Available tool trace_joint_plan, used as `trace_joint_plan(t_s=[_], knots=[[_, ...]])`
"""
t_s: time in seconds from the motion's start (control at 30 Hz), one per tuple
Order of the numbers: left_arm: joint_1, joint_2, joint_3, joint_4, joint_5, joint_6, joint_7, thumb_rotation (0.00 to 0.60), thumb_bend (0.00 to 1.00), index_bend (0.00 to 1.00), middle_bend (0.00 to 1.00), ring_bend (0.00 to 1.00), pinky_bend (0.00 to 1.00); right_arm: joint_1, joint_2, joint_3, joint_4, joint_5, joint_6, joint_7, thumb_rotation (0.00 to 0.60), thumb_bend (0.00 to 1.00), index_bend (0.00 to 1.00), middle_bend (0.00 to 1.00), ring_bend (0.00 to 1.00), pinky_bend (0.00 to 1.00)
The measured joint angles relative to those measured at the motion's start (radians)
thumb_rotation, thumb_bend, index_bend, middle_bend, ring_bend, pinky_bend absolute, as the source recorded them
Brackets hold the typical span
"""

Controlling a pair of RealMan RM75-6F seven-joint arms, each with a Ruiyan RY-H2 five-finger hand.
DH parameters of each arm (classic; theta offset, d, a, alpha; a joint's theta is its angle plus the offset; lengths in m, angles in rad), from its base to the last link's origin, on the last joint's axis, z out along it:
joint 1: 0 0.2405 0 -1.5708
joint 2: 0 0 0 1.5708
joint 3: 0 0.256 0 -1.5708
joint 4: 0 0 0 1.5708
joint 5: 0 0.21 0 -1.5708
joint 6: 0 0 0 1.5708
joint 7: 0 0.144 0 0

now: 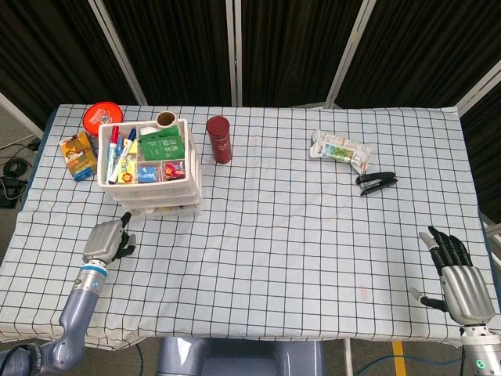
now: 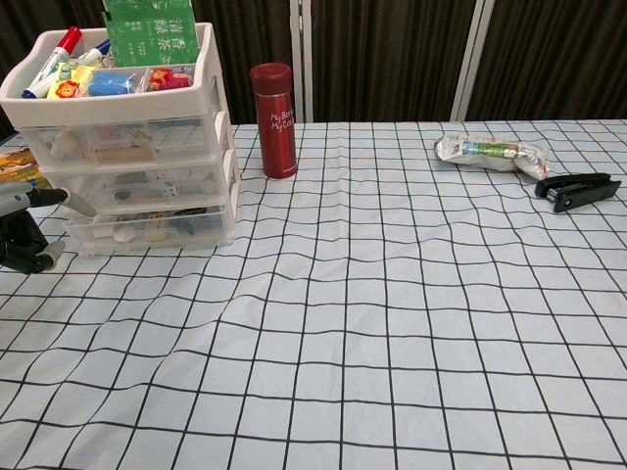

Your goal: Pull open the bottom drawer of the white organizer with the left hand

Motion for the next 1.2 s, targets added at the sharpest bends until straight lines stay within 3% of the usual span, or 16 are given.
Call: trace_joint_plan(t_s=[0.6, 0.83, 1.03, 1.2], knots=[[-0.036, -0.024, -0.013, 0.07, -0.094, -0.049, 0.0, 0.6, 0.64, 0.2, 0.96, 0.92, 0.8, 0.001, -0.002, 0.0, -0.002, 0.005, -0.007, -0.009, 0.6, 0.03, 0.03, 0.0, 0.0, 0.0], [-0.038, -0.019, -0.008, 0.062, -0.096, -0.047, -0.006, 0.6, 0.64, 0.31, 0.96, 0.92, 0.8, 0.001, -0.002, 0.0, -0.002, 0.004, -0.006, -0.008, 0.6, 0.03, 0.03, 0.0, 0.0, 0.0], [-0.033, -0.002, 0.003, 0.043, -0.081, -0.053, -0.022, 0.6, 0.64, 0.52, 0.96, 0.92, 0.8, 0.0, -0.001, 0.0, -0.003, 0.004, -0.005, -0.009, 0.6, 0.03, 0.03, 0.0, 0.0, 0.0], [-0.024, 0.014, 0.016, 0.023, -0.051, -0.046, -0.035, 0.6, 0.65, 0.61, 0.96, 0.92, 0.8, 0.0, -0.001, -0.001, -0.003, 0.004, -0.006, -0.009, 0.6, 0.03, 0.03, 0.0, 0.0, 0.0]])
